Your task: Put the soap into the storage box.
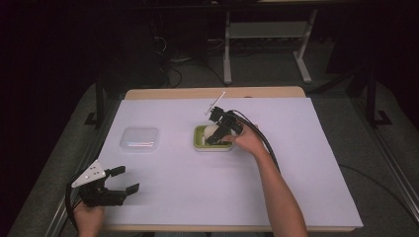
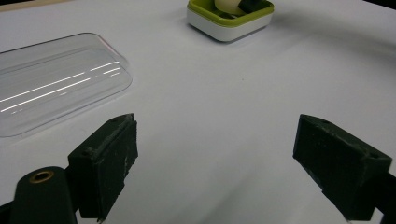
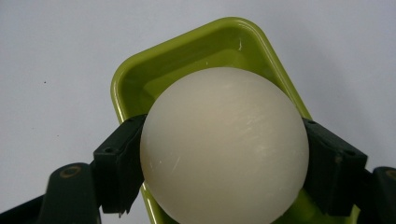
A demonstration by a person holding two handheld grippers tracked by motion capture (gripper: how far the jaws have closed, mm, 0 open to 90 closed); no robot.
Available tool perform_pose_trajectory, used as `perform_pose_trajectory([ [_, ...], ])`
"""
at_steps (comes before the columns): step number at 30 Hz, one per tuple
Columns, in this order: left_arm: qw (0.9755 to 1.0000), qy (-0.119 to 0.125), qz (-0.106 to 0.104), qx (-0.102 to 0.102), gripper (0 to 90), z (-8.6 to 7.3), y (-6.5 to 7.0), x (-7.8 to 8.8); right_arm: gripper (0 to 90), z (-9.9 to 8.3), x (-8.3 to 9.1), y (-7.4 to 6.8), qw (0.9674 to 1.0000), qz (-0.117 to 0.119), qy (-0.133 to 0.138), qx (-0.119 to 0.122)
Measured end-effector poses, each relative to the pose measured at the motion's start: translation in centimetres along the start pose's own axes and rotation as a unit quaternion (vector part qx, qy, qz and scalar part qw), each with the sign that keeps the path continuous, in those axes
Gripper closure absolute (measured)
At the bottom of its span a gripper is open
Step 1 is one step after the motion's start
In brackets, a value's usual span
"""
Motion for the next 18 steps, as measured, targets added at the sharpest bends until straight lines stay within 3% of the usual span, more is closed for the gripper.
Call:
perform_pose_trajectory([
  [18,1.0,0.004,0.001,0.001,13.2,-0.04,-0.06,0.13,22.9,-0.01,-0.13,0.14,1.0,-0.002,-0.002,-0.002],
])
Point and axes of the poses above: each handheld gripper's, and its own axes: x roughly backward along the jaws, z roughly out of its top, y roughly to its right, the point moved 2 cm from there along -x, roughly forward along the jaws, and after that the axes turned 2 degrees about y, right-handed, at the moved point
